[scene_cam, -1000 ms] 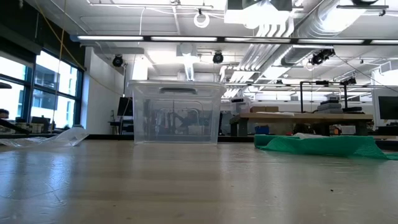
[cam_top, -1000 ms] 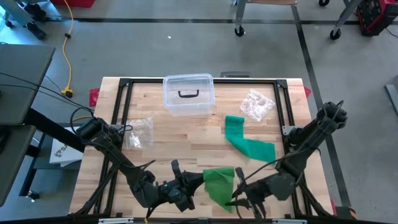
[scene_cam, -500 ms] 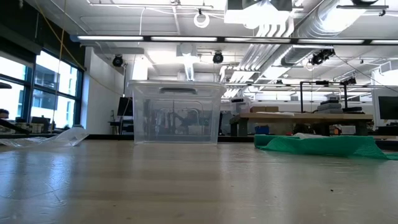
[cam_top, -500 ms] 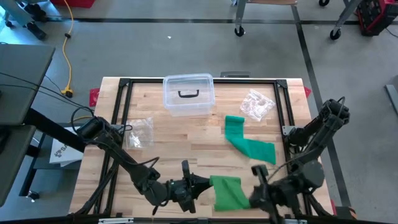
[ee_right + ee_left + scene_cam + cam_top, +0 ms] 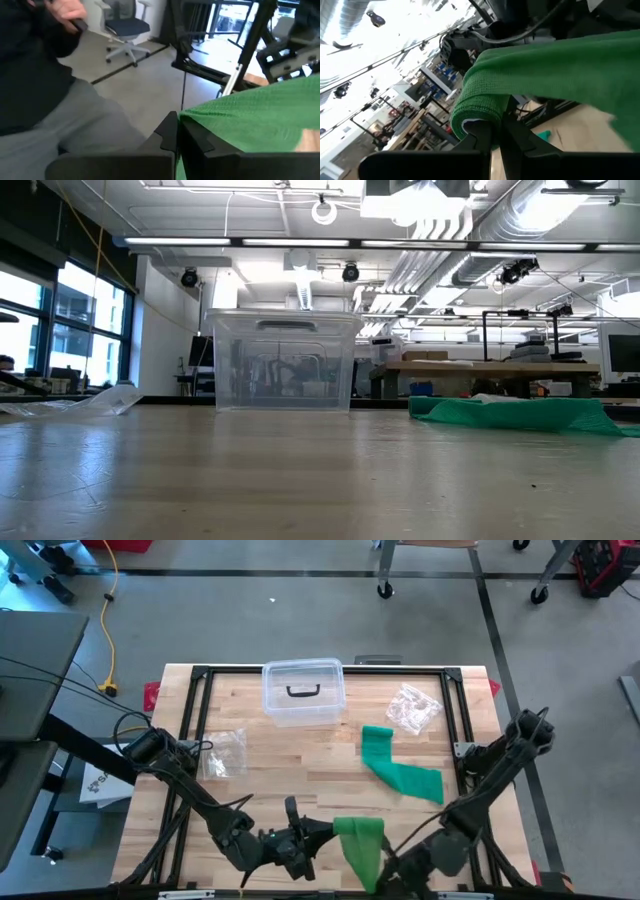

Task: Roll bandage
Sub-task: Roll the green bandage

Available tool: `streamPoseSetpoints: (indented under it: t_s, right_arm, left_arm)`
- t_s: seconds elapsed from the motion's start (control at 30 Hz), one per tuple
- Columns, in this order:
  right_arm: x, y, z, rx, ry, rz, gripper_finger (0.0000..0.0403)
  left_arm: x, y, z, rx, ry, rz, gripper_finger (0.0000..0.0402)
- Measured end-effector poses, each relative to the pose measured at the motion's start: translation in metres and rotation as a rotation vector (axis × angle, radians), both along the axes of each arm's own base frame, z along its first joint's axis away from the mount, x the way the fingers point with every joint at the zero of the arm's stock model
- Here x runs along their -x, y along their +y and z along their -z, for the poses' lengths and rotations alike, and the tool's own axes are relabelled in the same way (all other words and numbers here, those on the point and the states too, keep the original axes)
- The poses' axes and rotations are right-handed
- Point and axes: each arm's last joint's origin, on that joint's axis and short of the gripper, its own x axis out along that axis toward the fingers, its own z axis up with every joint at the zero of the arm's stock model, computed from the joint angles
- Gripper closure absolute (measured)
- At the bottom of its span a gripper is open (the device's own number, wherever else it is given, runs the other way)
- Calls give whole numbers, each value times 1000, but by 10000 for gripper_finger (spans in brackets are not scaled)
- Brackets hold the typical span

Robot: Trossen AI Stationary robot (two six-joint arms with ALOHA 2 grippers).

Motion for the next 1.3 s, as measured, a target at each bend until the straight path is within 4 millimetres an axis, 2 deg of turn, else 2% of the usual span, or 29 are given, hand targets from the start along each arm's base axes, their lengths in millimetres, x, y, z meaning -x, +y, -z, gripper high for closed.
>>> streamPoseSetpoints:
  t_s: [0.17, 0.3, 0.4, 0.73, 0.9, 1.03, 1.17, 1.3]
  right_arm:
    - [-7, -9, -6, -23, -13, 28, 387]
    - [-6, -14, -11, -80, 40, -135, 358]
    - [-7, -15, -8, -112, 104, -185, 341]
    - [-11, -19, -10, -61, 36, -164, 334]
    - [-10, -23, -7, -79, 121, -105, 323]
    - [4, -32, -5, -42, 269, -2, 284]
    - [25, -43, -11, -25, 368, 123, 245]
    - [53, -55, -17, -20, 446, 298, 237]
  left_arm:
    - [1, -1, -2, 17, -17, 0, 390]
    - [1, -1, -2, 18, -18, 4, 390]
    - [1, -2, -2, 17, -17, 9, 390]
    - [1, -1, -3, 27, -28, 3, 390]
    - [1, -1, -3, 26, -27, -1, 390]
    - [1, -1, -3, 24, -26, -4, 390]
    - [1, -1, -2, 21, -22, -7, 390]
    - [2, -1, -2, 22, -23, -5, 390]
